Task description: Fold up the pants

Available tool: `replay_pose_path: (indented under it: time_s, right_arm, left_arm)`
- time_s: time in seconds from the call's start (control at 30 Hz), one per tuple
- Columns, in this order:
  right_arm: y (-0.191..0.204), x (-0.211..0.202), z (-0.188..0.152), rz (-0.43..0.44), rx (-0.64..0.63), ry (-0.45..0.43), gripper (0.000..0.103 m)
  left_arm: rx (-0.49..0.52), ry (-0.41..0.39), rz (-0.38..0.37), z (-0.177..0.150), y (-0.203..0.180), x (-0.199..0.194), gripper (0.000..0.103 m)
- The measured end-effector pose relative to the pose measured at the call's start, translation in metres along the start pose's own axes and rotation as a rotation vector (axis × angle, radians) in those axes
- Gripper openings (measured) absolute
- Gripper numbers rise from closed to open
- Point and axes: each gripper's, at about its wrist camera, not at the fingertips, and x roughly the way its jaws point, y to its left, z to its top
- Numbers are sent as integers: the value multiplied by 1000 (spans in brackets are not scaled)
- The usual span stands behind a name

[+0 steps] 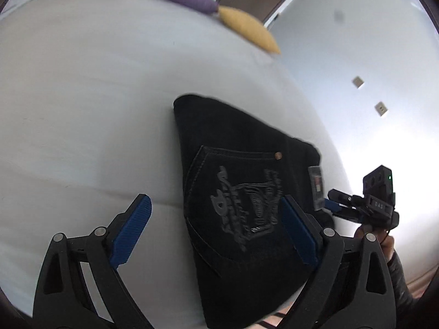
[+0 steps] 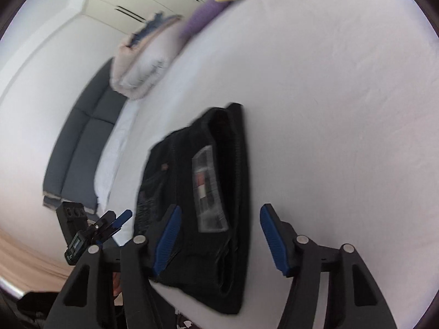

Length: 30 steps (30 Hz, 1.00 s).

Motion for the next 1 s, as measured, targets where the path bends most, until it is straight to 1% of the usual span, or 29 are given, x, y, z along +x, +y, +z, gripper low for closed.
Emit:
replay_pose_path:
  time_s: [0.07, 0.1, 0.17, 0.2, 0.23, 0.27, 0.3, 0.33, 0.37, 0.4, 0.5, 0.53, 0.6, 0.7, 0.73, 0.9, 1.0]
  right_arm:
    - [-3, 10, 7, 23, 24, 14, 49]
    - [-1, 15, 11, 32, 26, 27, 49]
    - [4, 25, 15, 29, 10, 44, 48]
    - [8, 30, 17, 25, -5, 55, 48]
    - [10, 35, 18, 25, -12, 60, 48]
    - [11, 38, 19, 28, -15, 62, 45]
    - [12, 40, 20, 28, -14, 64, 40]
    - [12, 42, 19, 24, -17, 63, 38]
    - [13, 42, 17, 20, -23, 60, 34]
    - [15, 41, 14, 10, -42, 49, 34]
    - [21, 34, 7, -14, -78, 16, 27]
    - [24, 35, 6, -22, -87, 4, 26]
    - [30, 31, 0, -48, -112, -27, 24]
    - [39, 27, -5, -90, -154, -63, 21]
    - [43, 24, -7, -98, -168, -75, 21]
    - [52, 12, -15, -123, -214, -113, 20]
    - [54, 5, -18, -121, -211, -133, 19]
  left_arm:
    - [-6, 63, 9, 6, 3, 19, 94]
    - [-7, 101, 19, 7, 4, 29, 94]
    - [20, 109, 48, 9, -3, 38, 93]
    - [35, 116, 52, 9, -6, 41, 88]
    - [45, 122, 53, 9, -10, 44, 72]
    - [42, 126, 47, 10, -12, 47, 60]
    - [27, 131, 40, 10, -13, 49, 55]
    - [20, 127, 44, 10, -13, 49, 51]
    - [19, 124, 47, 10, -14, 50, 50]
    - [22, 123, 51, 10, -15, 51, 48]
    - [30, 113, 58, 9, -18, 48, 40]
    - [32, 110, 60, 10, -20, 46, 38]
    - [67, 100, 87, 9, -28, 43, 35]
    - [131, 82, 134, 7, -43, 38, 29]
    - [139, 77, 140, 7, -47, 37, 27]
    - [202, 56, 186, 4, -66, 32, 23]
    - [232, 41, 207, 4, -78, 26, 22]
